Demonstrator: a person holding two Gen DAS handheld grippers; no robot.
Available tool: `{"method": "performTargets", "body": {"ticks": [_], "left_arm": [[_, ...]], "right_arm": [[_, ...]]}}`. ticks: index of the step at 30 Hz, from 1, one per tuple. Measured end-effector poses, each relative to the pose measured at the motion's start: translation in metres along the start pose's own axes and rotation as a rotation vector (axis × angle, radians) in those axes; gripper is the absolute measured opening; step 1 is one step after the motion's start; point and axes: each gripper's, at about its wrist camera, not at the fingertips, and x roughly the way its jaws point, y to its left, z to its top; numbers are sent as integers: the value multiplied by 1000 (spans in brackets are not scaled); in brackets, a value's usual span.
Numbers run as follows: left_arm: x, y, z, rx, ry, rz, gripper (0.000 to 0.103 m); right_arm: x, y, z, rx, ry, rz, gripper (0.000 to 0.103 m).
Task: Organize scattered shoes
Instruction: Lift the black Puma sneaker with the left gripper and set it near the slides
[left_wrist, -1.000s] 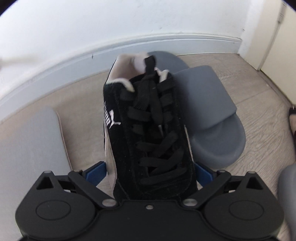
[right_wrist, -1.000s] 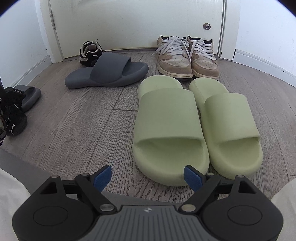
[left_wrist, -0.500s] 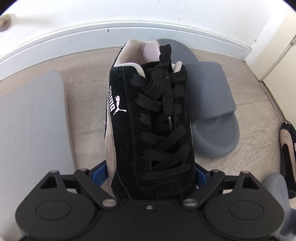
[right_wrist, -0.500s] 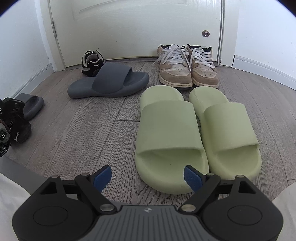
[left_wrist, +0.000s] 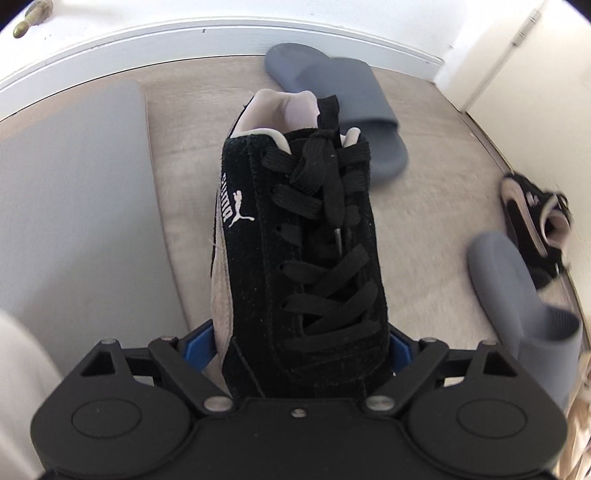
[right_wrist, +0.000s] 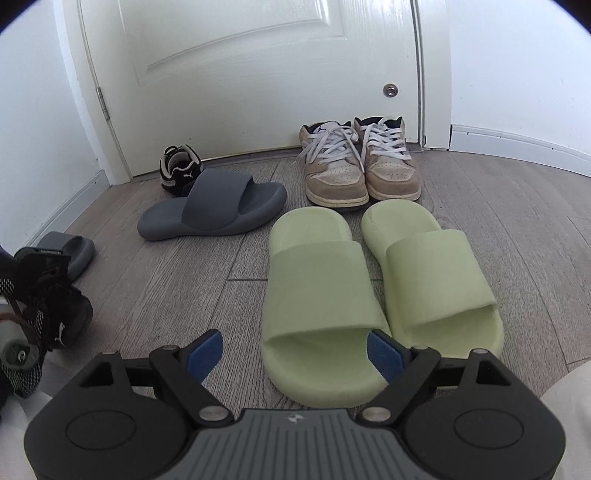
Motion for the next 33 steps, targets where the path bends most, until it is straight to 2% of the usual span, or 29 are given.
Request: {"method": "performTargets", "body": {"ticks": [9,12,14,17,28,33], "left_arm": [[-10,-58,-75,121,83,-9,91],[-9,-76,-97,167,110,-15,92],[-11,-84,-107,208,95,-12,92],[-14,-92,-117,268,91,-3,93],[-13,-96,-132,358,85,-6,94],[-8,-94,-125,385,143,-25,94]], "right_arm": [[-13,-44,10,76,-89,-116,86],[-14,-60,12,137,-101,-124,86],[-13,-64,11,153,-96,-126,86],[-12,-70,10,176,-90,-130,86],[-9,-82,9,232,-73,-135,86],[-7,-82,8,236,-65,-129,86]]}}
